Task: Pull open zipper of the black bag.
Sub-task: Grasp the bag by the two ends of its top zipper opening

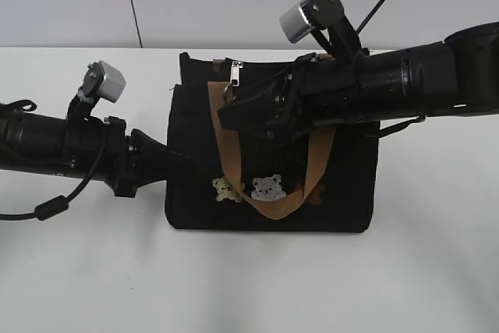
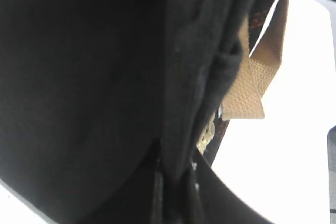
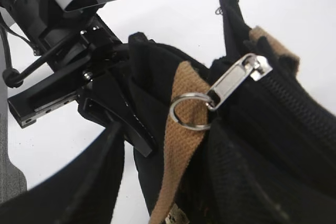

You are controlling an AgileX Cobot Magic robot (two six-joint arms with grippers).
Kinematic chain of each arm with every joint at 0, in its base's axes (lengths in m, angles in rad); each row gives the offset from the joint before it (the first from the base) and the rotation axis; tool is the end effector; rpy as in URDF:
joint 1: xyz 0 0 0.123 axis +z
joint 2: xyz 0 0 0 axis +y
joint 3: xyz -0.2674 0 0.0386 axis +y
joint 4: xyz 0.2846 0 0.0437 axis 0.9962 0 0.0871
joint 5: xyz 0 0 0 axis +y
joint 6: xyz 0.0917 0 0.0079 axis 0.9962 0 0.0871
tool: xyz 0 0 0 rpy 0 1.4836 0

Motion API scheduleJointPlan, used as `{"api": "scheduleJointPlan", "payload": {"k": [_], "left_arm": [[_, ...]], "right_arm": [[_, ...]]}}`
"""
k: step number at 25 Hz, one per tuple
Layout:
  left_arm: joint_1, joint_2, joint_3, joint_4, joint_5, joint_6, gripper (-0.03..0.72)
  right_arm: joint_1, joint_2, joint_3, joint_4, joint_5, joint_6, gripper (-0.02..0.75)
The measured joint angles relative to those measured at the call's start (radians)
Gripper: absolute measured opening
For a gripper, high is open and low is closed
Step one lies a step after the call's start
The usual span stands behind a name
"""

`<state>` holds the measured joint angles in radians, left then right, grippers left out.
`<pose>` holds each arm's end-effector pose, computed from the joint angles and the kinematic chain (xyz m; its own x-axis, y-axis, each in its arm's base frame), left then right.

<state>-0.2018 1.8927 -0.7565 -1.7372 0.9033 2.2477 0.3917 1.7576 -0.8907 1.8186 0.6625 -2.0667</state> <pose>0.2986 -0.1339 0.0814 -0.4165 0.3437 -0.8417 0.8719 0.4132 -0.2627 0.3177 0.1907 0.1488 -0.3650 -0.3109 -0.8776 -0.8460 0.5042 0.1733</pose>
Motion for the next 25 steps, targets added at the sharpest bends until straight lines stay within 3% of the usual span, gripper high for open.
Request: {"api": "scheduleJointPlan", "payload": {"k": [18, 25], "left_arm": [[0.000, 0.000, 0.000, -0.001, -0.002, 0.000, 0.028], [0.000, 0.000, 0.000, 0.000, -0.006, 0.000, 0.028]], "right_arm": [[0.000, 0.041, -0.032, 0.002, 0.032, -0.045, 0.387], [0.000, 0.041, -0.034, -0.038, 0.015, 0.057, 0.387]]}}
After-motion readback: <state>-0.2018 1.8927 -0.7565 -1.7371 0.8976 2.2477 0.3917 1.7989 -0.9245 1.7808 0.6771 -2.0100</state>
